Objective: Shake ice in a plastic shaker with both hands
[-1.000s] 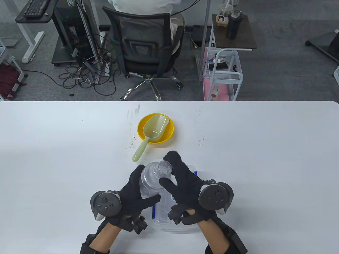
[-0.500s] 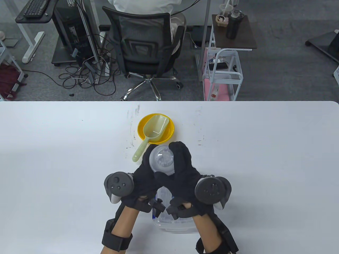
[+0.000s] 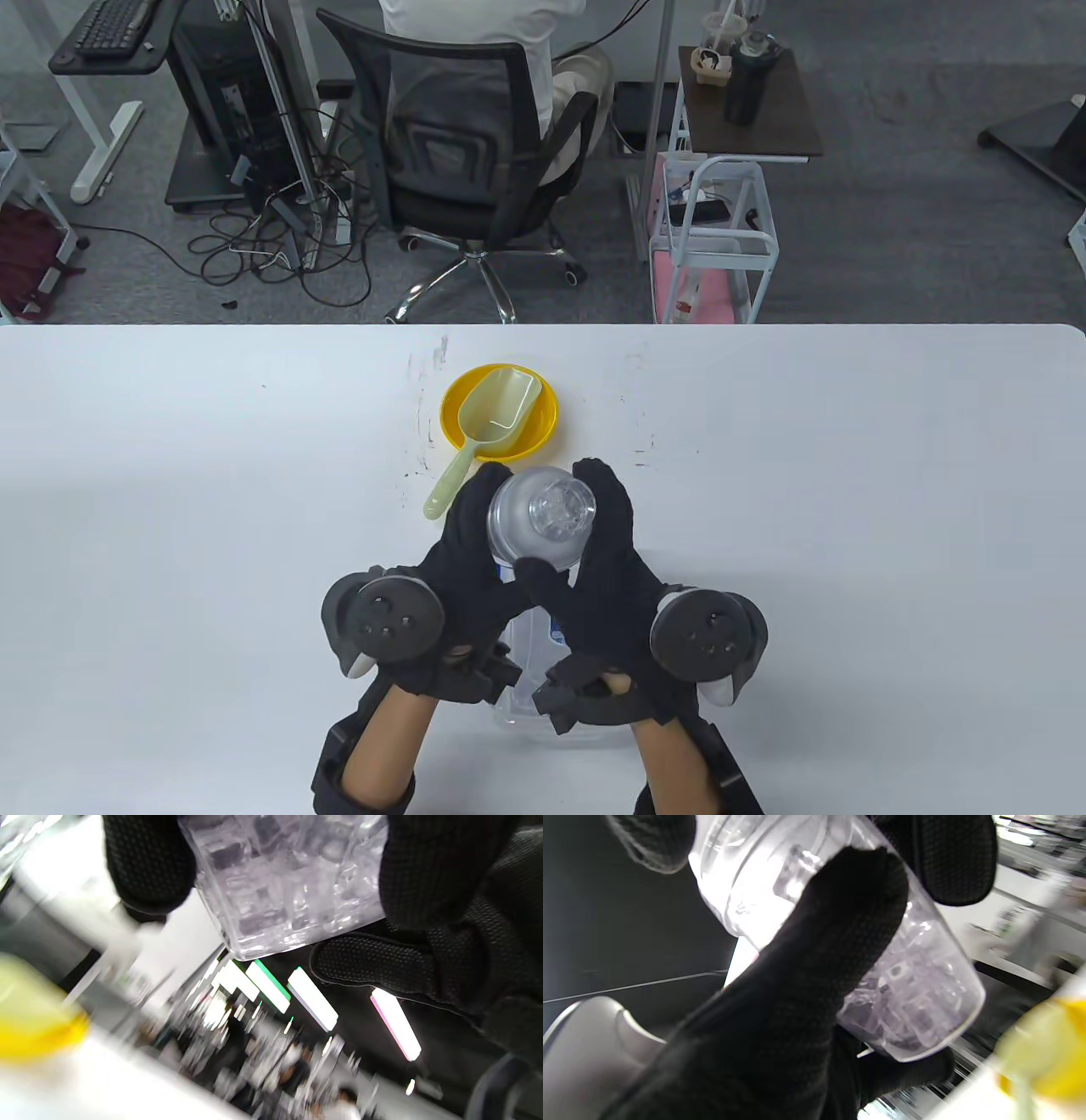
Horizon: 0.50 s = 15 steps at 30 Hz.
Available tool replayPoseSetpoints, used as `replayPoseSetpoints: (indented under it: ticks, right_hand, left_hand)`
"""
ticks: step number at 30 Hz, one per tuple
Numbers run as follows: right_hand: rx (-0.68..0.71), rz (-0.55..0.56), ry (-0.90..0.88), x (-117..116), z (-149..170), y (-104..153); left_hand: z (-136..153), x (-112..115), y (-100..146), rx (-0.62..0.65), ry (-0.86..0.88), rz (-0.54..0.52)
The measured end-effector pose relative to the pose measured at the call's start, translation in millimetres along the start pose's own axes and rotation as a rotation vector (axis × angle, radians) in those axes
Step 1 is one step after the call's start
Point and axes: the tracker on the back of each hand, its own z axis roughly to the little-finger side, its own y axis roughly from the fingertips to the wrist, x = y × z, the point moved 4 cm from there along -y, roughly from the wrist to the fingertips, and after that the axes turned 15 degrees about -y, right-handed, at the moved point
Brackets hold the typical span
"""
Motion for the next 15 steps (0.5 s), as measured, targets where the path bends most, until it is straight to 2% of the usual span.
replayPoseSetpoints:
  ticks: [1,2,3,4,5,6,7,8,9,10,12,13,15]
  right_hand:
    - [0.025,-0.016,-0.073,-1.7,-2.6,0.8]
    - [0.145,-0.029,-0.125,-2.9,-19.6,4.9]
    - [0.275,-0.051,-0.116,-4.7,-38.1,10.3]
    - [0.484,-0.06,-0.063,-7.5,-67.7,25.1]
    - [0.692,-0.011,-0.008,-8.8,-95.7,45.0]
    - [0.811,0.046,0.034,-8.4,-109.3,56.9]
    - [0.873,0.097,0.117,-9.6,-114.4,60.6]
    - [0.772,0.112,0.178,-9.7,-102.5,50.8]
    - [0.666,0.067,0.198,-10.1,-87.2,41.6]
    - [0.587,0.018,0.094,-10.0,-73.1,34.7]
    - [0.524,-0.056,-0.07,-10.9,-70.6,28.9]
    - [0.46,-0.033,-0.037,-8.3,-66.7,26.2]
    - [0.409,0.016,0.048,-4.5,-56.5,20.8]
  left_hand:
    - [-1.3,0.1,2.5,-0.013,0.06,0.008]
    - [-13.8,-14.8,8.2,0.049,0.091,-0.148]
    - [-28.4,-30.1,13.4,0.125,0.043,-0.265]
    - [-53.5,-54.3,28.5,0.234,-0.1,-0.447]
    - [-80.5,-77.2,50.9,0.324,-0.299,-0.672]
    - [-91.4,-83.9,62.8,0.343,-0.413,-0.782]
    - [-94.6,-85.4,68.7,0.281,-0.598,-0.865]
    - [-83.6,-78.8,60.6,0.216,-0.687,-0.803]
    - [-70.7,-70.4,52.3,0.2,-0.632,-0.709]
    - [-54.0,-58.1,43.5,0.183,-0.365,-0.61]
    - [-47.8,-48.5,34.4,0.219,-0.042,-0.504]
    - [-45.6,-47.0,31.2,0.192,-0.076,-0.483]
    - [-39.3,-42.8,25.7,0.143,-0.277,-0.462]
